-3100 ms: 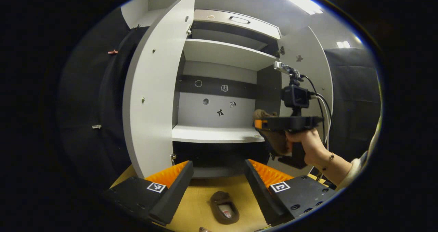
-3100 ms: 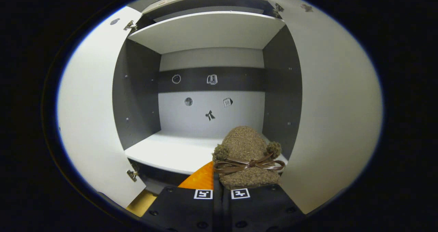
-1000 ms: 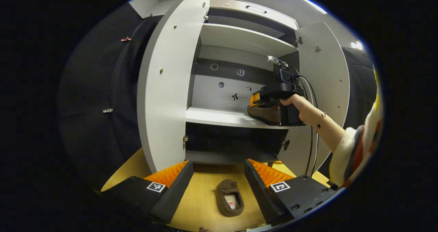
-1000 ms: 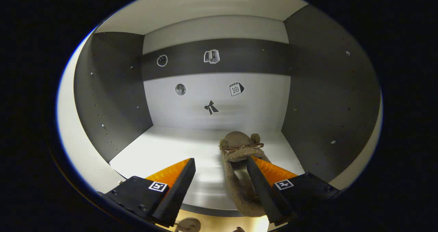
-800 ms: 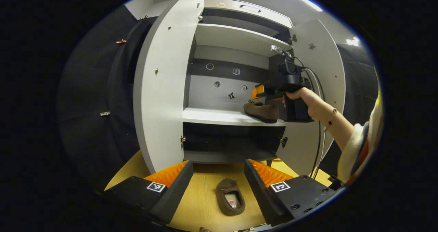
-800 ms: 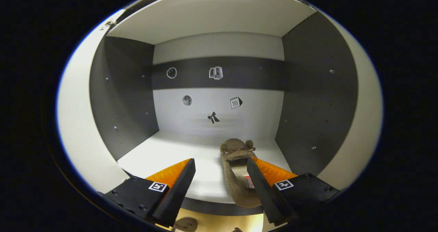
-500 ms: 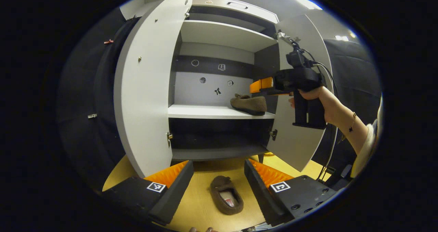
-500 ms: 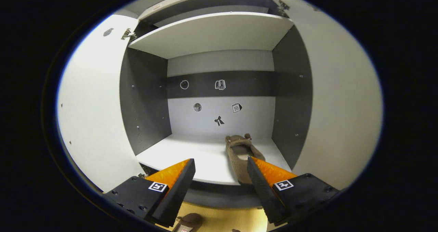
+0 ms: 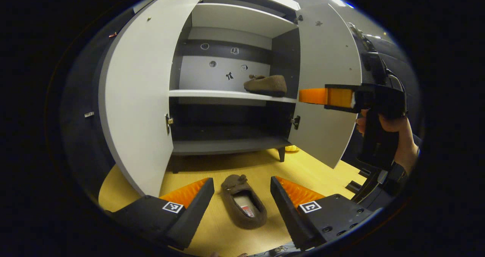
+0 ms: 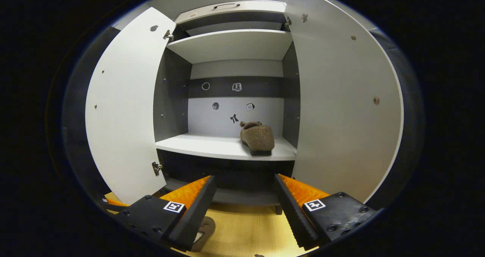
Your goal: Grab one shoe with the right hand and put it into the shoe cabinet, grab the other shoe with the left hand and put it into the shoe cabinet; then close the right door with the right hand and the left door with the left hand.
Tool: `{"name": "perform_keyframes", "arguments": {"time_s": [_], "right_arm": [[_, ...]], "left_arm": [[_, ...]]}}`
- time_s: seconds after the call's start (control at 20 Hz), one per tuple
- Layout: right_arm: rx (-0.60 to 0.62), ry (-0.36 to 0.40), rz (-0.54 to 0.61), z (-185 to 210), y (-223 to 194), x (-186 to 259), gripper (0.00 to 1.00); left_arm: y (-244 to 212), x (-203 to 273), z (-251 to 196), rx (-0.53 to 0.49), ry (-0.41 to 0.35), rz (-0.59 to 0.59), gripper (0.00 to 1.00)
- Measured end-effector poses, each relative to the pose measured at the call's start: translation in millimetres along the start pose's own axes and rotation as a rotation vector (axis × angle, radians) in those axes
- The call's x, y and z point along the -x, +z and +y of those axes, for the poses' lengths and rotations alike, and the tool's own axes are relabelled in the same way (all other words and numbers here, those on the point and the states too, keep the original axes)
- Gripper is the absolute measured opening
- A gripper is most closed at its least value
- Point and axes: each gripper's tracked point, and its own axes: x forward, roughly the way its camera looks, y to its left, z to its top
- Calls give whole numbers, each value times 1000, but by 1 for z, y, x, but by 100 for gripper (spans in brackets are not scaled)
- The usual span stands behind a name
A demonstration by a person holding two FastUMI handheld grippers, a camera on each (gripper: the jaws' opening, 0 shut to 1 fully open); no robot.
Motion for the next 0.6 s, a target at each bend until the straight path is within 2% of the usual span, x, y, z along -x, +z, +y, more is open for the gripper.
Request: {"name": "perform_keyframes", "arguments": {"time_s": [0.25,0.35,0.6], "right_arm": [[-6,-8,63,-15,-56,10,98],[-2,-10,107,-23,-77,10,98],[-9,-19,141,-40,-98,2,98]], "left_arm": [[-53,-49,19,-3,89,62,95],[-72,-71,26,9,121,80,92],[-110,-103,36,34,158,149,87]]}}
